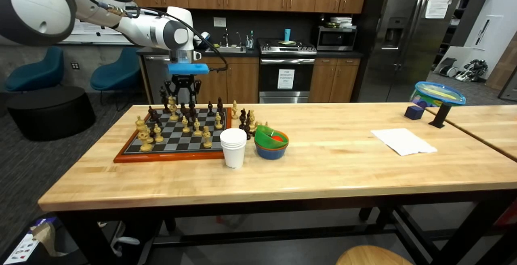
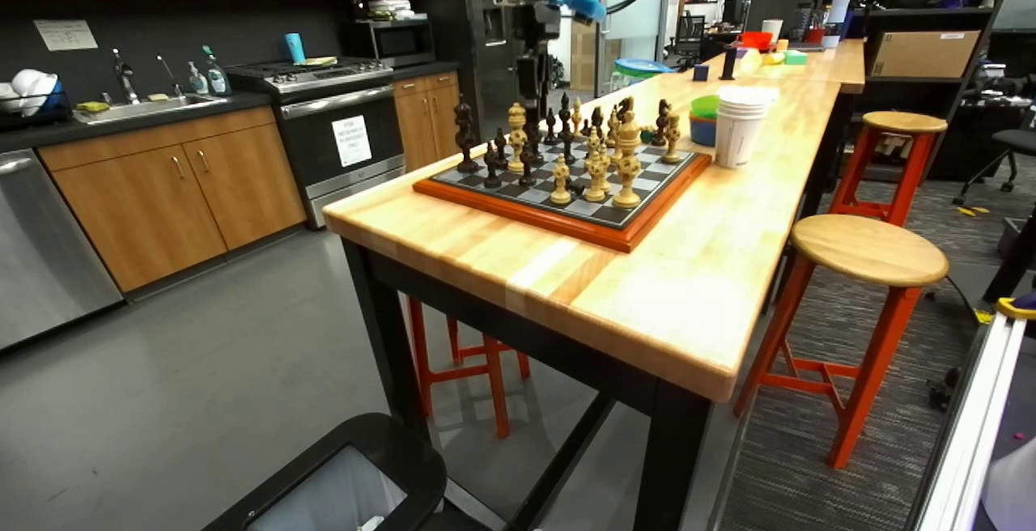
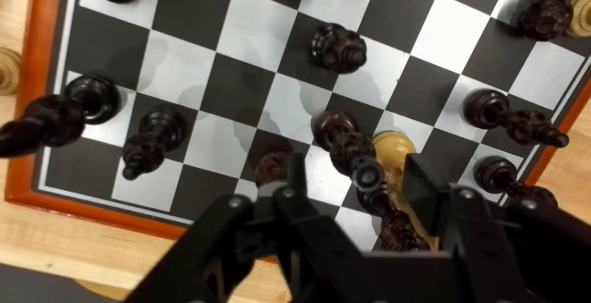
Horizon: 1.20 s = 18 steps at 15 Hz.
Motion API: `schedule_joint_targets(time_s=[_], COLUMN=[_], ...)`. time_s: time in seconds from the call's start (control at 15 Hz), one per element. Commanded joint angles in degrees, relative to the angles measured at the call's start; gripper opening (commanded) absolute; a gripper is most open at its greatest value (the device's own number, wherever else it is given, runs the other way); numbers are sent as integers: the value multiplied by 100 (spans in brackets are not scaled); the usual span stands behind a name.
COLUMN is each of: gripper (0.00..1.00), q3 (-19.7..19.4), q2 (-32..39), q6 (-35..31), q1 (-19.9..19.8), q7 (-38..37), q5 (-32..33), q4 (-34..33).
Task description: Move one black and one yellow chess piece forward on the chess board
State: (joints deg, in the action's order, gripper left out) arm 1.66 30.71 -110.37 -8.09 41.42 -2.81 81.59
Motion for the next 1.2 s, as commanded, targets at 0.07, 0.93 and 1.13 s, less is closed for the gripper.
schedule_joint_targets(time_s=[0.07,0.93,1.13], gripper=[44,100,100], q3=[46,-112,-134], q2=[-261,-2539,-3011], q6=[-22,678,803], q1=[-114,23,165], q7=[120,-29,-244], q5=[-48,40,40], q4=[190,1521,1745])
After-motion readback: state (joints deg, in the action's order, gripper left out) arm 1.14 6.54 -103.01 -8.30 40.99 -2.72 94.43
